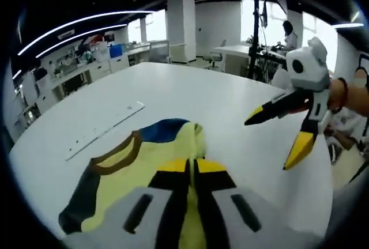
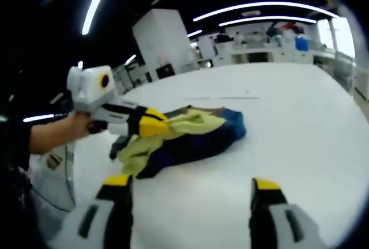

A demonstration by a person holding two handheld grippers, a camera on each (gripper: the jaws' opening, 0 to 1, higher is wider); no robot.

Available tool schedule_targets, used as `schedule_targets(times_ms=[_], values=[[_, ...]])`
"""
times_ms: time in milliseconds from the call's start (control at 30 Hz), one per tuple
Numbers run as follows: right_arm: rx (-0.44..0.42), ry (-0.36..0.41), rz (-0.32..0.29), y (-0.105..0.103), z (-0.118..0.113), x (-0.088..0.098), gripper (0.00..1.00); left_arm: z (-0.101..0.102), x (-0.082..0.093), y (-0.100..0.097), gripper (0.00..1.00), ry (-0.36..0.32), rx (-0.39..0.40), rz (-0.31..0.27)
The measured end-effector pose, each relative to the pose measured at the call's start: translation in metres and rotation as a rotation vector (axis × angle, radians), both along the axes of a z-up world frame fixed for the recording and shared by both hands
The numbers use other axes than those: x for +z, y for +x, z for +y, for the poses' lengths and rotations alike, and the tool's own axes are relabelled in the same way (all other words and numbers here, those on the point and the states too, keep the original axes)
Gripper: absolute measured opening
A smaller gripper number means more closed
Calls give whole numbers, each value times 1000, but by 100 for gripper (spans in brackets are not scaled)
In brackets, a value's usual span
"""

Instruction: Fold the garment on the visible template until the final outline fits inside the template.

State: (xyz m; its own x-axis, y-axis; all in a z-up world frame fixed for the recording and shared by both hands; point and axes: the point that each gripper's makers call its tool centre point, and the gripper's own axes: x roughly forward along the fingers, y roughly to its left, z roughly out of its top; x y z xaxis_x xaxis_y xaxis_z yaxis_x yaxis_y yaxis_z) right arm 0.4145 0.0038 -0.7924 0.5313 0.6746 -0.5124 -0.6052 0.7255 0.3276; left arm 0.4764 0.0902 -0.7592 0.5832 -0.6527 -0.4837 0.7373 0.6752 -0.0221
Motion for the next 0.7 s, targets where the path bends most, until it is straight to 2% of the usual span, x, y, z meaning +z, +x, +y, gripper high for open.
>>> schedule_targets(times_ms=[133, 333, 500, 700], values=[[-3, 10, -10, 0, 13, 0, 64, 16, 5, 11, 1, -102, 86, 50], [32, -2, -16, -6, 43, -9, 53, 44, 2, 26, 1, -200, 210, 107], [53, -29, -15, -10, 62, -23, 41, 63, -8, 33, 1, -198, 261, 124], [65, -63, -39, -14, 81, -28, 31, 78, -20, 40, 1, -142, 284, 112]])
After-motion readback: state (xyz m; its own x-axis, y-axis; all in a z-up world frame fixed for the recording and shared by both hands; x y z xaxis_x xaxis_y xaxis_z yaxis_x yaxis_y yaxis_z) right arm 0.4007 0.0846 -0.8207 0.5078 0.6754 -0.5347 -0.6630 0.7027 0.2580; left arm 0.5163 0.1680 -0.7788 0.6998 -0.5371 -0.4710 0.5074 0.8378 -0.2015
